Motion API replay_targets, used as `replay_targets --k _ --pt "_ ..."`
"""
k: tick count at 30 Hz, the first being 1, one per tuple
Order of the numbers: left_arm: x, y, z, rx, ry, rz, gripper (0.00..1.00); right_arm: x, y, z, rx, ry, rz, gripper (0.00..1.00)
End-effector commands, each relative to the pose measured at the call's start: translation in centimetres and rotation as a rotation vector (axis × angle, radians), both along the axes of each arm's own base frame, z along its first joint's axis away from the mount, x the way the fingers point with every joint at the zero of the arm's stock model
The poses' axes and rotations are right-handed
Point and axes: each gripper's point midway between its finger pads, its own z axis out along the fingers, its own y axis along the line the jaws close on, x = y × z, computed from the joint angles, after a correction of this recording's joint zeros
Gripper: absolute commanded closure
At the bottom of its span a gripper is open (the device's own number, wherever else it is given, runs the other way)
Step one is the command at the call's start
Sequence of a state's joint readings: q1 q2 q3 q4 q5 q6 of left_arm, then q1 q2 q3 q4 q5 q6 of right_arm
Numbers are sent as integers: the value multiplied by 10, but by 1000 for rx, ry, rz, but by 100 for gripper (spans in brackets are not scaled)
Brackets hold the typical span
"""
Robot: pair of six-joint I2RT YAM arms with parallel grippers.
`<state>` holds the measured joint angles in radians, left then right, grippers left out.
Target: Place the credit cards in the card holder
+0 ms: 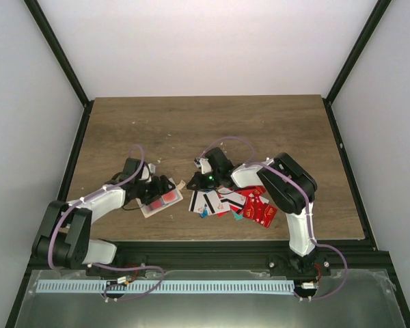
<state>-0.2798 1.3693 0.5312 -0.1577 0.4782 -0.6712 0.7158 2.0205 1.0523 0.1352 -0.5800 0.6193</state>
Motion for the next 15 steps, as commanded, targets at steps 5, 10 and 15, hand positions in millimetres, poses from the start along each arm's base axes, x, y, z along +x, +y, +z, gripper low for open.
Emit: replay_targets --k 5,10,15 --pt "-14 7 11 59 34 -33 2 -4 -8 -6 -63 -4 7 95" --pt "-12 9 28 71 -1 -43 0 -3 -5 14 -40 -45 28 95" --pt "-5 20 39 139 -51 -11 15 -6 2 41 20 -73 68 92"
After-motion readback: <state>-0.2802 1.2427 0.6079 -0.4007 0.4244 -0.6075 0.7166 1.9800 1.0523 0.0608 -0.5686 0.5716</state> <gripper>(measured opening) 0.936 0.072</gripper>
